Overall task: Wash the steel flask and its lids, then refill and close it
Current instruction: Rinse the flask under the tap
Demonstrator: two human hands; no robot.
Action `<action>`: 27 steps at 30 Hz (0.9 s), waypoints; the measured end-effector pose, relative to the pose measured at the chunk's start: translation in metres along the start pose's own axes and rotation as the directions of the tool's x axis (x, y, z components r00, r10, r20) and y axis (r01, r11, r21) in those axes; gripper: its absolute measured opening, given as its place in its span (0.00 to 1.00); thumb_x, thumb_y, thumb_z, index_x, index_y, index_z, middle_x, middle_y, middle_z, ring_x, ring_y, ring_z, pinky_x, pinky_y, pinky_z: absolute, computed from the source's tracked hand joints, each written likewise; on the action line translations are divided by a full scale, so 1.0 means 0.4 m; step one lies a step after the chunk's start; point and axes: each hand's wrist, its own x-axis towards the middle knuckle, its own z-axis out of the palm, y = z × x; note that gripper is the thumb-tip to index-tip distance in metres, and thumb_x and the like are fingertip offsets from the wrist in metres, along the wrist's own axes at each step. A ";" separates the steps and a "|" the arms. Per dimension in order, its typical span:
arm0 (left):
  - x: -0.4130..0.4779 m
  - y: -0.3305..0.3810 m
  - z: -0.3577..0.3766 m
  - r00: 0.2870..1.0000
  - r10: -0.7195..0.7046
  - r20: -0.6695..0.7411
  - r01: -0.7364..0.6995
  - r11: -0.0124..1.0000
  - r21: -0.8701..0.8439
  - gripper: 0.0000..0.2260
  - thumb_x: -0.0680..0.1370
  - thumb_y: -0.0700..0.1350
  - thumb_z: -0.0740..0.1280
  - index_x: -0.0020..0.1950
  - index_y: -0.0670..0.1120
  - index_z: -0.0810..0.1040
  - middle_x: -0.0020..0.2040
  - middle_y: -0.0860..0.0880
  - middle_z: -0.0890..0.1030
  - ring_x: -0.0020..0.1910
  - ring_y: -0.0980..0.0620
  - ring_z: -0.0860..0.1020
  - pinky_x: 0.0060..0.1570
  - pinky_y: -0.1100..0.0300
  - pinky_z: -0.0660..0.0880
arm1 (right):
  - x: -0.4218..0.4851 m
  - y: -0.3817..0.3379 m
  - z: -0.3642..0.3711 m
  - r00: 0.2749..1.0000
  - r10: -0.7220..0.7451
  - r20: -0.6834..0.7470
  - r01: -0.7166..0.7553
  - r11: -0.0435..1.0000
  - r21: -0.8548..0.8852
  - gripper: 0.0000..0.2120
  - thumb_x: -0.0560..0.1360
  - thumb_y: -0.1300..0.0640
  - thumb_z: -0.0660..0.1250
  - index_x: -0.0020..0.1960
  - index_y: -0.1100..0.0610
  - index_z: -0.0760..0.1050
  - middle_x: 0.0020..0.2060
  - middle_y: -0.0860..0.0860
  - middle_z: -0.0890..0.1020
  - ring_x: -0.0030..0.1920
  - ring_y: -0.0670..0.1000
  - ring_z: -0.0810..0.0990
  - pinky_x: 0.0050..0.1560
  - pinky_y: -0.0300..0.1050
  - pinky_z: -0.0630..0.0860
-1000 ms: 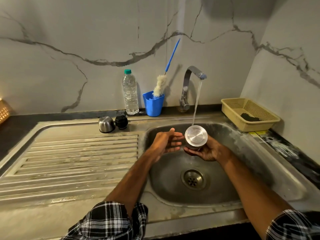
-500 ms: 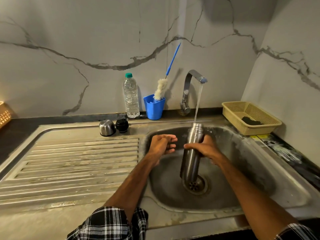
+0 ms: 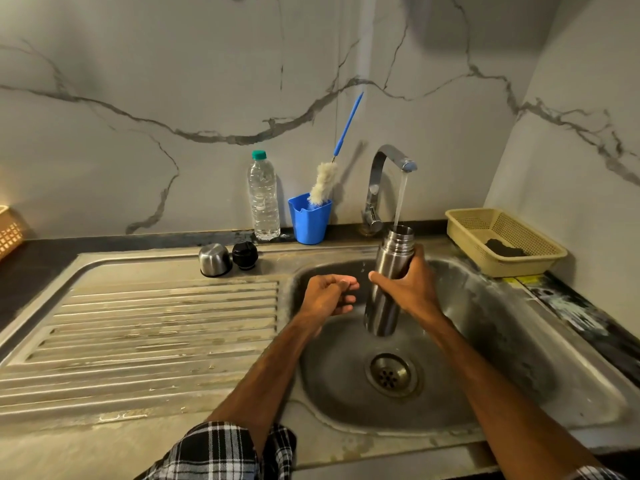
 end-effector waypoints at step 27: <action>0.016 -0.022 0.005 0.998 0.053 0.035 -0.056 0.995 0.087 0.11 0.77 0.30 0.68 0.51 0.44 0.84 0.51 0.45 0.86 0.47 0.52 0.84 0.45 0.60 0.82 | -0.005 0.016 0.004 1.000 0.006 -0.020 -0.008 0.994 -0.106 0.41 0.63 0.52 0.83 0.69 0.53 0.66 0.62 0.53 0.77 0.61 0.55 0.77 0.61 0.56 0.77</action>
